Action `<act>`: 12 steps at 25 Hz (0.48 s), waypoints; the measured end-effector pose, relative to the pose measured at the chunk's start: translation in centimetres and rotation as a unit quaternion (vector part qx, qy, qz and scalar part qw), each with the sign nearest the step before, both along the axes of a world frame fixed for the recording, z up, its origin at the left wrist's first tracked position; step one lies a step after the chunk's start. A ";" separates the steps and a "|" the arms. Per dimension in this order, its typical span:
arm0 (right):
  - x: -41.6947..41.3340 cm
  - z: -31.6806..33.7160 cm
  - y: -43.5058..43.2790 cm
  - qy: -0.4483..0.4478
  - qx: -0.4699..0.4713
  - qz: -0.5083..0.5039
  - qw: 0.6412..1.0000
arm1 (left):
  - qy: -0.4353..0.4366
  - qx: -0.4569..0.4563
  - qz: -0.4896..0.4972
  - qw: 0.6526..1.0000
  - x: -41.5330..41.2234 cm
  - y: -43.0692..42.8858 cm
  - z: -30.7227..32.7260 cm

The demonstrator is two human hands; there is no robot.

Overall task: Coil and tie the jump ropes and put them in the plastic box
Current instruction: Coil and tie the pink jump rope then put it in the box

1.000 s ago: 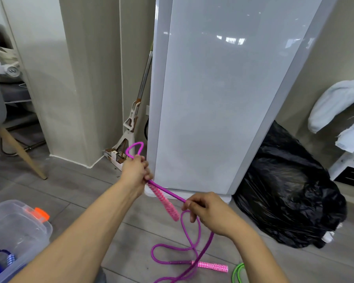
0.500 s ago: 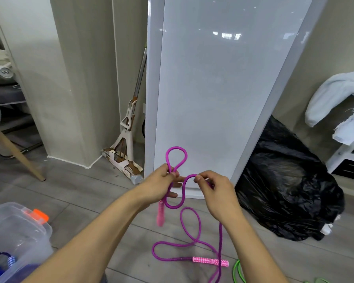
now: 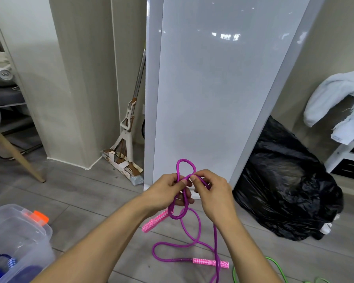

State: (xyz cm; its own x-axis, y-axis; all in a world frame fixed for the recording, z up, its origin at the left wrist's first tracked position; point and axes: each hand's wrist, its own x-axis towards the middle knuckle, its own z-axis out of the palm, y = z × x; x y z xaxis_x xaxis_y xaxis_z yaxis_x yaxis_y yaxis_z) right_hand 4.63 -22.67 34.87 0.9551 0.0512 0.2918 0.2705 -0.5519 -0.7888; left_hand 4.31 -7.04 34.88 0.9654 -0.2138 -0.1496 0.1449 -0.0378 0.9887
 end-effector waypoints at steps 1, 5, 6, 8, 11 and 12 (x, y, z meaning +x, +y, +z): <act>0.0 0.0 -0.1 0.005 0.001 -0.001 1.000 | 0.003 0.010 -0.001 1.000 0.0 0.0 0.0; -0.1 0.1 -0.1 0.030 -0.018 -0.014 0.999 | -0.008 0.091 -0.008 0.996 0.2 0.0 -0.2; -0.1 0.2 -0.1 0.041 -0.032 -0.014 0.999 | -0.019 0.131 0.008 0.991 0.4 0.2 -0.2; 0.1 0.4 -0.4 0.070 -0.066 0.002 0.995 | -0.049 0.214 0.062 0.974 1.1 0.9 -0.4; 0.3 0.4 -1.2 0.130 -0.097 0.042 0.986 | -0.055 0.219 0.195 0.954 2.5 2.6 -1.0; 0.3 0.3 -1.5 0.150 -0.108 0.052 0.981 | -0.046 0.188 0.260 0.946 3.0 3.1 -1.1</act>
State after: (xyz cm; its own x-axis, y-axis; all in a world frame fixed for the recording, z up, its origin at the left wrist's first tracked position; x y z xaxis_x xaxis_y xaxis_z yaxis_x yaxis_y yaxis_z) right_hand 4.96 -24.20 35.14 0.9826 0.1833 -0.0304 0.1081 -0.6970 -0.7089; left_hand 7.29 -3.89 33.79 0.9383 0.3444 -0.0308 0.1544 -0.3376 0.9285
